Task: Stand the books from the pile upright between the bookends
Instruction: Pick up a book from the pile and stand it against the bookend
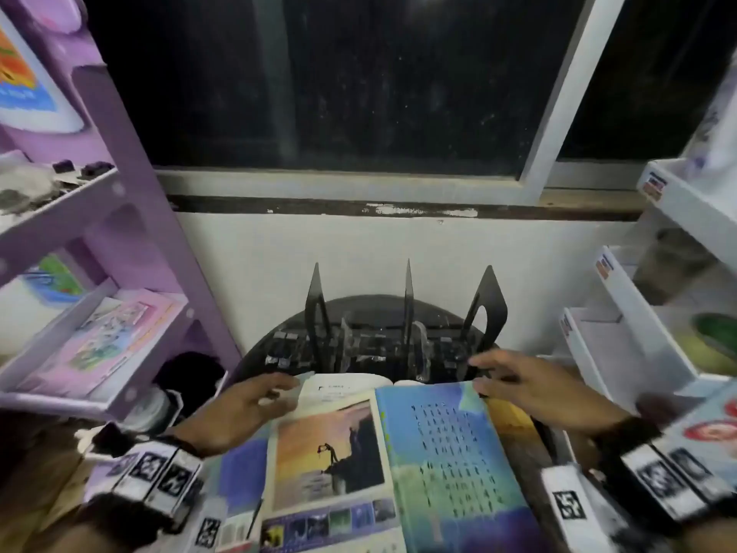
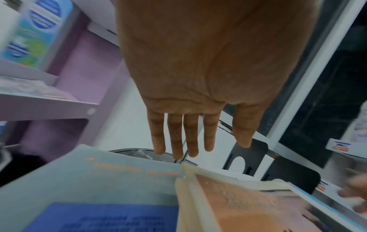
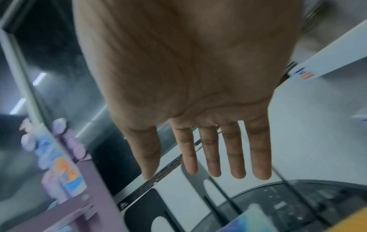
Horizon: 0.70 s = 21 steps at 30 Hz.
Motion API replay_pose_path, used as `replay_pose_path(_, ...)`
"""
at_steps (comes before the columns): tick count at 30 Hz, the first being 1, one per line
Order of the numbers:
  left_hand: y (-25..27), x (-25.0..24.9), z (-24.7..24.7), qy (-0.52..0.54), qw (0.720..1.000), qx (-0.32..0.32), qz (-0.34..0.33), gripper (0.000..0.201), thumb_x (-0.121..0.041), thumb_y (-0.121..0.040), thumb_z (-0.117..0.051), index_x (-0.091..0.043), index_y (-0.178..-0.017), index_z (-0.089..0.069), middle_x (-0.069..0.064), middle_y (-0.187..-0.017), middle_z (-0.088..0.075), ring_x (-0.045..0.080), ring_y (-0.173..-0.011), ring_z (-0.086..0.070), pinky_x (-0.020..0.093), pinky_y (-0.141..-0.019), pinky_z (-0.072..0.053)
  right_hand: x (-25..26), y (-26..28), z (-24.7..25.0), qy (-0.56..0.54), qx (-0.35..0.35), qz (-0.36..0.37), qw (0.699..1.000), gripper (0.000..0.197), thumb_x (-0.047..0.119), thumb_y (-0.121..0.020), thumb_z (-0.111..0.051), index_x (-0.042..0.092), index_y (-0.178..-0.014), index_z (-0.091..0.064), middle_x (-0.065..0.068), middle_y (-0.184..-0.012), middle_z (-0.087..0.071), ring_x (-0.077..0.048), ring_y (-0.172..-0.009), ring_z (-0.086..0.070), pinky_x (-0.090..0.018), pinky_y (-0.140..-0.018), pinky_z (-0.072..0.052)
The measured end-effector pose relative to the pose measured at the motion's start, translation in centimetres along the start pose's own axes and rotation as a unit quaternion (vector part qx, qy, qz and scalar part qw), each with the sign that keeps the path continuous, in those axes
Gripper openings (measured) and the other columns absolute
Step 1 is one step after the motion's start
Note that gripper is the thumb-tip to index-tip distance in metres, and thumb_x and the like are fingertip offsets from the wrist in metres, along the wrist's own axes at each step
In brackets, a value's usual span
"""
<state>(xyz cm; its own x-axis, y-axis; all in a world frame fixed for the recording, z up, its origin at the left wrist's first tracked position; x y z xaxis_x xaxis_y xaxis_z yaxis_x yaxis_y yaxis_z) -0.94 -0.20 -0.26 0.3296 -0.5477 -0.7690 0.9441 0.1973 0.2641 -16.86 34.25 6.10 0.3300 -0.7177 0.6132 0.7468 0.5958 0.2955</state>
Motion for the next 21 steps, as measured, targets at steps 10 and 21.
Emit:
replay_pose_path(10, -2.6, 0.4, -1.3, -0.176, 0.977, 0.112, -0.040, 0.091, -0.096, -0.050, -0.042, -0.044, -0.124, -0.051, -0.019, -0.118, -0.054, 0.001, -0.104, -0.055, 0.024, -0.092, -0.046, 1.6, -5.5, -4.8, 0.164, 0.103, 0.078, 0.978, 0.056, 0.061, -0.087, -0.054, 0.035, -0.136, -0.047, 0.015, -0.134, -0.053, -0.005, -0.116, -0.051, -0.026, -0.098, -0.039)
replay_pose_path(21, -2.9, 0.1, -2.1, -0.218, 0.967, 0.110, -0.066, 0.100, -0.100, -0.034, -0.044, -0.040, -0.113, -0.052, -0.011, -0.095, -0.060, 0.006, -0.088, -0.059, 0.026, -0.079, -0.046, 2.1, -4.3, -6.9, 0.206, 0.044, 0.076, 0.975, 0.038, 0.054, -0.083, -0.065, 0.034, -0.115, -0.058, 0.014, -0.114, -0.062, -0.007, -0.104, -0.059, -0.032, -0.098, -0.044)
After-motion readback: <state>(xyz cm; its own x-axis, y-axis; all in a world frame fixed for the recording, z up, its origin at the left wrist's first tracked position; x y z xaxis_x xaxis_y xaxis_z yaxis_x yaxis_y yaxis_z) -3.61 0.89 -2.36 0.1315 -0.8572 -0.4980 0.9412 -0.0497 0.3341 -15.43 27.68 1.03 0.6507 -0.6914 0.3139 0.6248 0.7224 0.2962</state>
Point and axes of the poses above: each hand's wrist, its own y-axis away from the middle knuckle, its own z-axis out of the back of the hand, x = y × z, the point moved 1 cm from there along -y, towards the middle knuckle
